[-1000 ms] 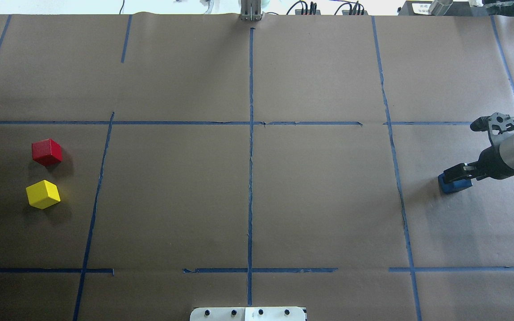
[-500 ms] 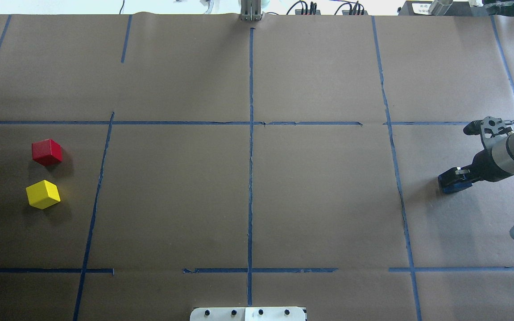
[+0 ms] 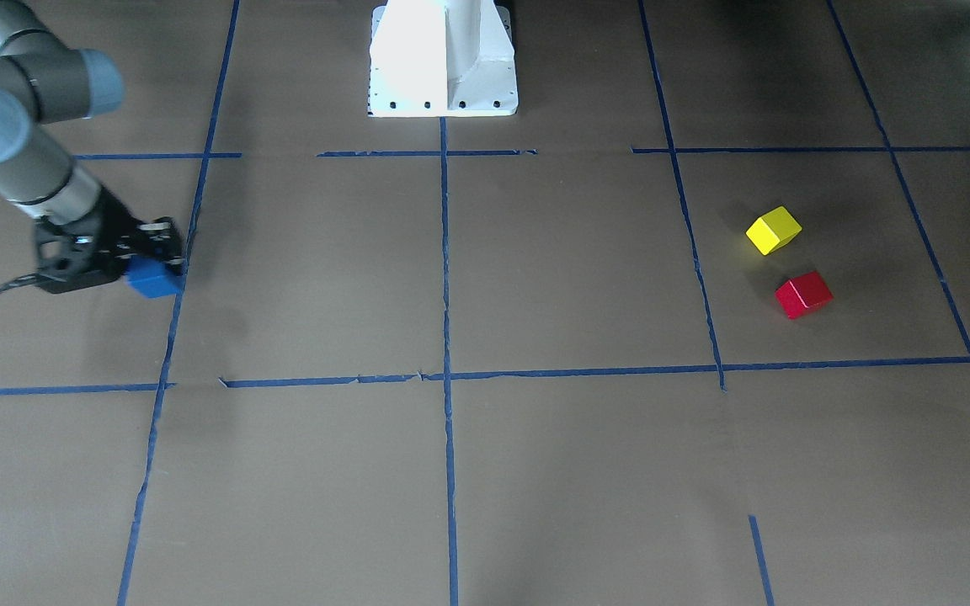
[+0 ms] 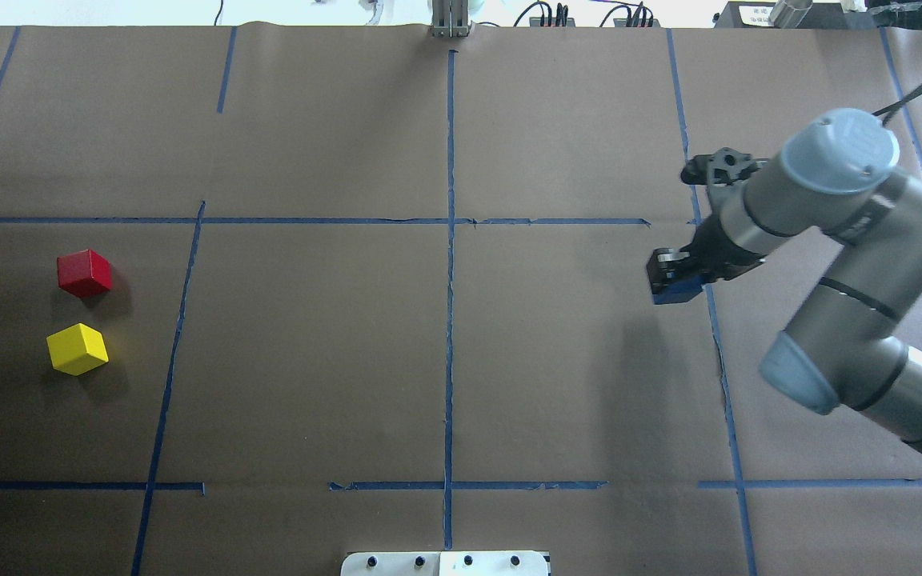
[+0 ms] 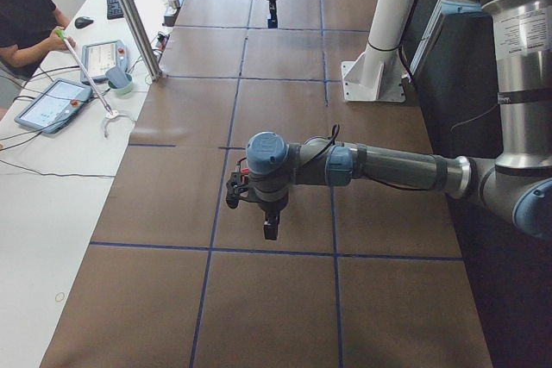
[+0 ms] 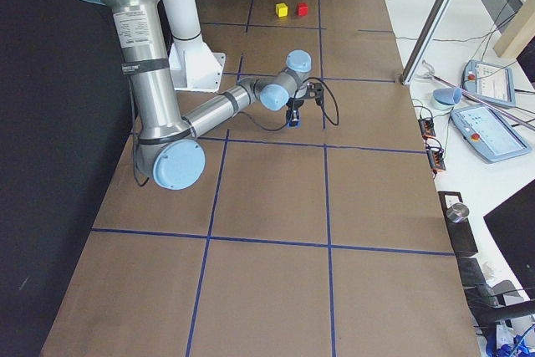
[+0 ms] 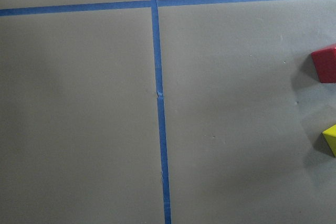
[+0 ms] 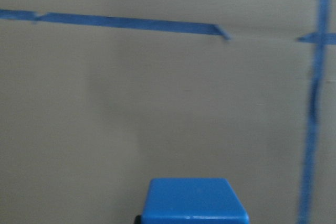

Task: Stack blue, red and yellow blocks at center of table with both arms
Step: 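Carry the blue cube with the right gripper to the table centre, then set the blue cube down at centre and open the right gripper, then lift the right gripper away while the left gripper grasps the red cube, then carry the red cube with the left gripper over the blue cube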

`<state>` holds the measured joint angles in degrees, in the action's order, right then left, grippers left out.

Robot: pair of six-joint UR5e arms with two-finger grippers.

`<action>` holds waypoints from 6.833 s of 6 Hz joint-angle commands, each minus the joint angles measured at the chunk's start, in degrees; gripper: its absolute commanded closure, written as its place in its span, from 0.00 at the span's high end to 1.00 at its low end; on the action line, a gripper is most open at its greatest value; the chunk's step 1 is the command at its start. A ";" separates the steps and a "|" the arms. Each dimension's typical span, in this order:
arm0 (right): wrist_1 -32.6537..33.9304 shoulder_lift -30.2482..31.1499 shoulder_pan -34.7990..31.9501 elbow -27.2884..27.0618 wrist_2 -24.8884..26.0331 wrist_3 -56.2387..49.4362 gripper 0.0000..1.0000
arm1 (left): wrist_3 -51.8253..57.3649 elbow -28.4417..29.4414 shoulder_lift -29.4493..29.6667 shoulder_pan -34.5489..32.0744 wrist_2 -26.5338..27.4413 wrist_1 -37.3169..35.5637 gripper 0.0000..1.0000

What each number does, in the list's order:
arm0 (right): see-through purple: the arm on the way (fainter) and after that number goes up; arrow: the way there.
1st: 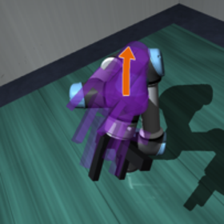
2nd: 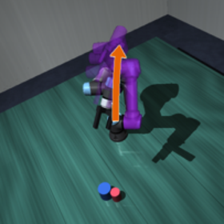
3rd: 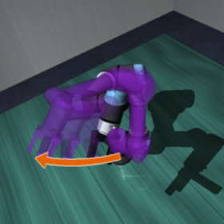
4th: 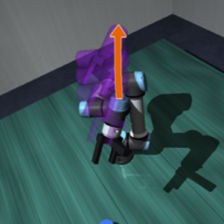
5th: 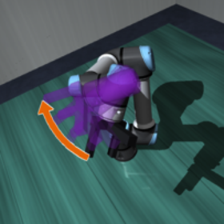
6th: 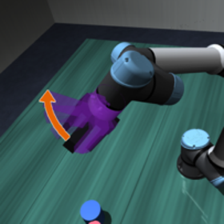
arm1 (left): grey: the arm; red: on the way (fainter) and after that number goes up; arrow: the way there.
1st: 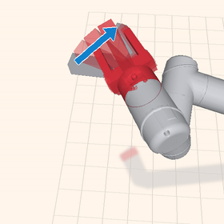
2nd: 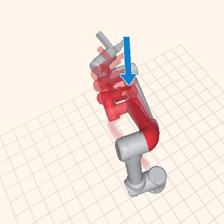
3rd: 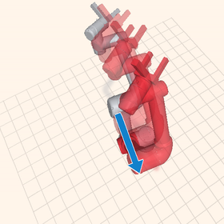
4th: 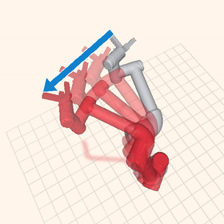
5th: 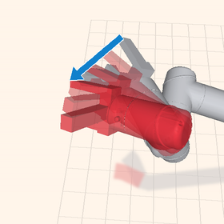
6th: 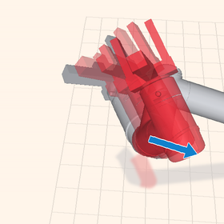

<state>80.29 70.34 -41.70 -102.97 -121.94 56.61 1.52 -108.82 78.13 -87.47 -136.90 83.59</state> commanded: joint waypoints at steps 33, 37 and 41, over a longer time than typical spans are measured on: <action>3.30 4.36 -5.58 -9.27 -1.81 -1.59 1.00 | -57.42 21.11 21.27 33.94 9.28 25.66 0.11; 3.21 5.76 -6.72 -9.27 -2.08 -2.20 1.00 | -59.51 15.40 35.70 34.79 9.72 17.11 0.00; 2.68 13.75 -13.21 -9.44 -2.69 -14.11 1.00 | -71.53 16.07 57.34 55.51 23.32 1.86 0.00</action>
<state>83.01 82.32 -53.11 -112.42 -124.44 46.27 -66.41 -94.59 130.18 -37.26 -117.10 87.01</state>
